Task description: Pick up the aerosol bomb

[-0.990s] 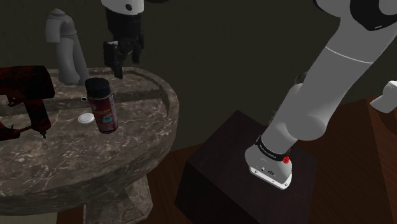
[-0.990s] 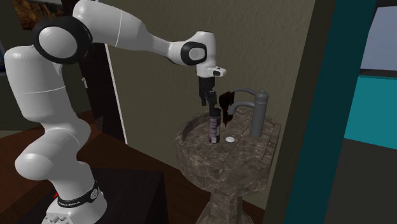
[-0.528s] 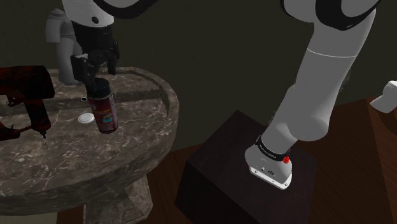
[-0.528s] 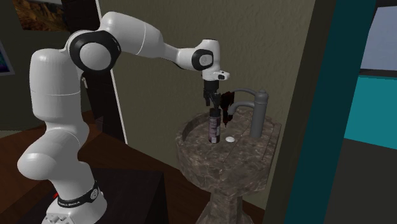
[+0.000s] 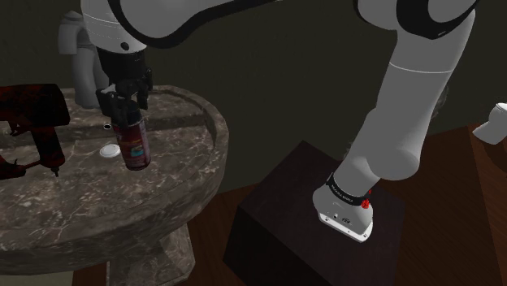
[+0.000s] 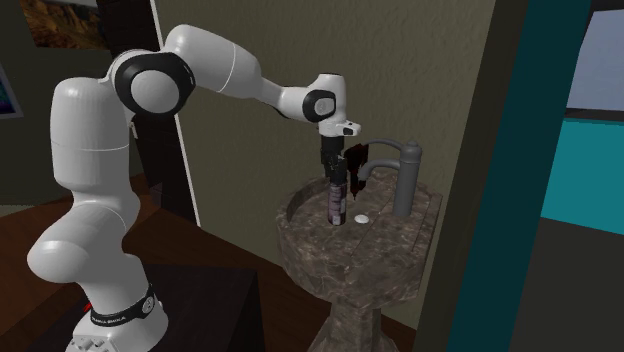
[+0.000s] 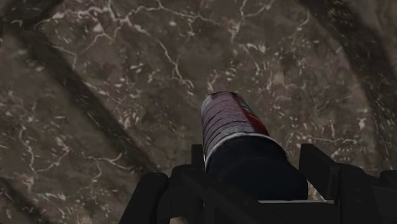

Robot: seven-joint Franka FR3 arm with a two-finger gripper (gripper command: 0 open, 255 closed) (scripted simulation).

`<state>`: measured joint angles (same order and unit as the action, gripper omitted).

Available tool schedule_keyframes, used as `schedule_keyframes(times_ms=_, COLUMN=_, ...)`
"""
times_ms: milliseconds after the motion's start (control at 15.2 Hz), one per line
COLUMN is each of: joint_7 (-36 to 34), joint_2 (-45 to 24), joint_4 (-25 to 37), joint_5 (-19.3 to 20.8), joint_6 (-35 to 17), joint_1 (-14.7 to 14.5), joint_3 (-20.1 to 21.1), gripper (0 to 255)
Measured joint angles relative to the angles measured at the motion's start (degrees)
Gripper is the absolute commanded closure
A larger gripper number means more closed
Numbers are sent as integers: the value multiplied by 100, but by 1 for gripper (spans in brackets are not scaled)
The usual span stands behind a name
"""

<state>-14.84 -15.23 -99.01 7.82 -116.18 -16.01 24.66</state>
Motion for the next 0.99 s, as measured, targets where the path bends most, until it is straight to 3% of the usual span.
schedule_keyframes(times_ms=594, joint_7=1, joint_2=1, joint_4=-11, joint_5=4, joint_6=-25, joint_1=1, joint_3=-1, gripper=255)
schedule_keyframes(times_ms=990, joint_7=27, joint_2=65, joint_4=268, joint_5=-44, joint_6=335, joint_1=-5, joint_3=18, gripper=255)
